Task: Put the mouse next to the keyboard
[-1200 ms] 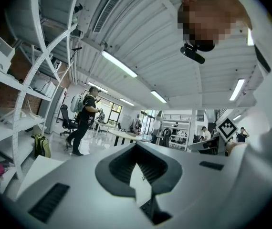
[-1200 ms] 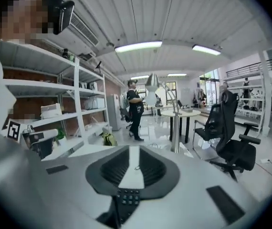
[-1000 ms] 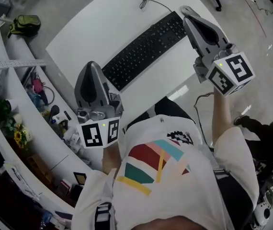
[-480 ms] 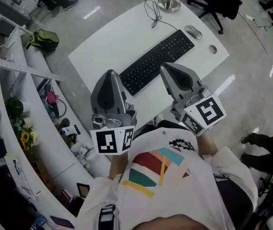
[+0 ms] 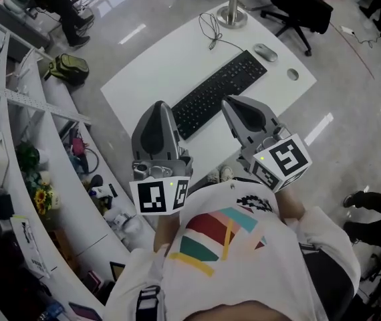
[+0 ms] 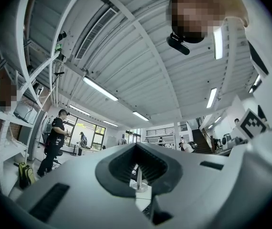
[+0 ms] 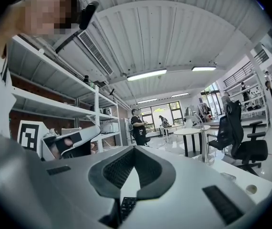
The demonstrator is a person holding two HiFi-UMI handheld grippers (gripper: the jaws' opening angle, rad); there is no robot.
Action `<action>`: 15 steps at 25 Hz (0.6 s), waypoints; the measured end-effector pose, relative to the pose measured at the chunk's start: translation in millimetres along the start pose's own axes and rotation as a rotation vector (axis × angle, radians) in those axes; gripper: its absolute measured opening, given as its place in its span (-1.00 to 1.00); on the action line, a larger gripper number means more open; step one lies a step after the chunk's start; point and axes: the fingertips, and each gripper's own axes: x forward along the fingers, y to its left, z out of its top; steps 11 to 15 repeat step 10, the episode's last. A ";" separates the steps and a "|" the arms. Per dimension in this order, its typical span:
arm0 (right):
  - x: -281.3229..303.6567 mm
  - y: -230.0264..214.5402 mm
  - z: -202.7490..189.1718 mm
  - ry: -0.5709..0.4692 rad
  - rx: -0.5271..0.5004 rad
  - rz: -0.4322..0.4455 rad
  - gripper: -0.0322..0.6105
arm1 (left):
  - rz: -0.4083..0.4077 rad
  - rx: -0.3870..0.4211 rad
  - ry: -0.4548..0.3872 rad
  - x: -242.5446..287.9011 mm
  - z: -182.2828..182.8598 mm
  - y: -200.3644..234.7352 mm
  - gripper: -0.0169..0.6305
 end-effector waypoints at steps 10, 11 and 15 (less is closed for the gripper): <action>-13.3 -3.6 4.6 -0.013 -0.042 0.012 -0.86 | -0.040 0.006 0.000 11.8 -0.8 -15.1 -0.82; -13.3 -3.6 4.6 -0.013 -0.042 0.012 -0.86 | -0.040 0.006 0.000 11.8 -0.8 -15.1 -0.82; -13.3 -3.6 4.6 -0.013 -0.042 0.012 -0.86 | -0.040 0.006 0.000 11.8 -0.8 -15.1 -0.82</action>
